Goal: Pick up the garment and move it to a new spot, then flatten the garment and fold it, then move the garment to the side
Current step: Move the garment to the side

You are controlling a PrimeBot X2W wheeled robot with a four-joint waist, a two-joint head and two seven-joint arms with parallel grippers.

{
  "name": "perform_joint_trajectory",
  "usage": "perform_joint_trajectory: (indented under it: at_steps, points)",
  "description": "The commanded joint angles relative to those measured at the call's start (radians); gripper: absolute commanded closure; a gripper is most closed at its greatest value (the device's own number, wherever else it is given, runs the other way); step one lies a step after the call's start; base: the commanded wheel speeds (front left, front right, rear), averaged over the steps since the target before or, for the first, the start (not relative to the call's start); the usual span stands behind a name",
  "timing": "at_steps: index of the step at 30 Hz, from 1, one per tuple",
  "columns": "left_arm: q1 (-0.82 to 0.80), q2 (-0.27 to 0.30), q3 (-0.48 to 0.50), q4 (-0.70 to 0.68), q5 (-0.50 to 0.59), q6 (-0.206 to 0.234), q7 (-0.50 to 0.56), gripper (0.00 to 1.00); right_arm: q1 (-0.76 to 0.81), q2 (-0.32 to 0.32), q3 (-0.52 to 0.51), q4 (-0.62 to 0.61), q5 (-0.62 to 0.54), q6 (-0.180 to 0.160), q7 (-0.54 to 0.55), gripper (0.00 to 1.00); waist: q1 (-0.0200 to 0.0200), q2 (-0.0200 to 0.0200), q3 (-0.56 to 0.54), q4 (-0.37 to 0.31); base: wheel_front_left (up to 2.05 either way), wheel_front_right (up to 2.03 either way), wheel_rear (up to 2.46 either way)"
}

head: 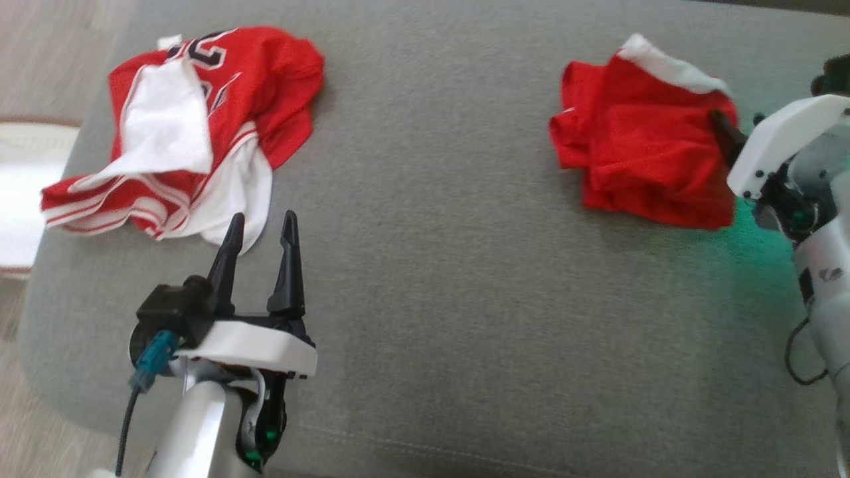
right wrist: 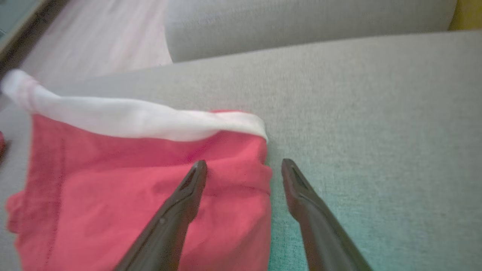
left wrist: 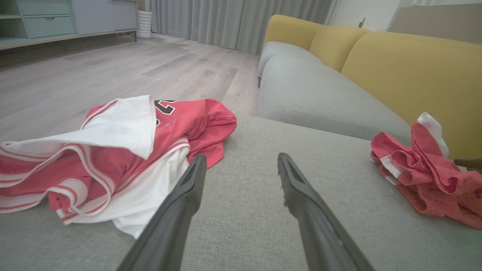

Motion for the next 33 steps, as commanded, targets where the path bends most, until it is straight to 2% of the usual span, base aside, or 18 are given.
perform_joint_trajectory:
  at_steps: [1,7,11,12,13,14,16,24,33]
  points:
    - [-0.039,0.007,0.021,-0.037,-0.008,0.011,-0.006,0.00,-0.041,-0.007,0.005,0.028,-0.005,0.007,0.029,0.00,0.0000,0.0001,0.020,0.028,0.00,0.00,0.00]
    - [-0.033,0.007,0.019,-0.039,-0.012,0.019,-0.006,0.00,-0.084,0.020,0.009,0.170,-0.002,0.007,0.136,0.00,0.0000,0.0001,0.025,0.038,0.00,0.00,0.00]
    - [-0.037,0.007,0.016,-0.040,-0.013,0.022,-0.006,0.00,-0.087,0.036,0.018,0.212,0.012,0.007,0.173,0.00,0.0000,0.0001,0.029,0.035,0.00,0.00,0.00]
    - [-0.039,0.007,0.015,-0.041,-0.013,0.022,-0.006,0.00,-0.088,0.038,0.020,0.212,0.016,0.007,0.170,0.04,0.0000,0.0001,0.030,0.034,0.00,0.00,0.00]
    - [-0.040,0.007,0.014,-0.041,-0.012,0.022,-0.006,0.00,-0.088,0.037,0.023,0.210,0.019,0.007,0.162,0.41,0.0000,0.0001,0.030,0.032,0.00,0.00,0.00]
    - [-0.040,0.007,0.014,-0.041,-0.012,0.022,-0.006,0.00,-0.088,0.037,0.023,0.210,0.019,0.007,0.162,0.41,0.0000,0.0001,0.030,0.032,0.00,0.00,0.00]
    - [-0.040,0.007,0.016,-0.040,-0.010,0.023,-0.006,0.00,-0.087,0.033,0.030,0.205,0.023,0.007,0.133,1.00,0.0000,0.0001,0.026,0.026,0.00,0.00,0.00]
    - [-0.032,0.007,0.027,-0.035,0.010,0.010,-0.006,0.00,-0.082,0.035,0.061,0.181,0.039,0.007,-0.016,1.00,0.0000,0.0001,-0.015,-0.030,0.00,0.00,0.00]
    - [-0.031,0.007,0.023,-0.031,0.048,-0.023,-0.006,0.00,-0.073,0.055,0.125,0.154,0.088,0.007,-0.064,1.00,0.0000,0.0001,-0.061,-0.201,0.00,0.00,0.00]
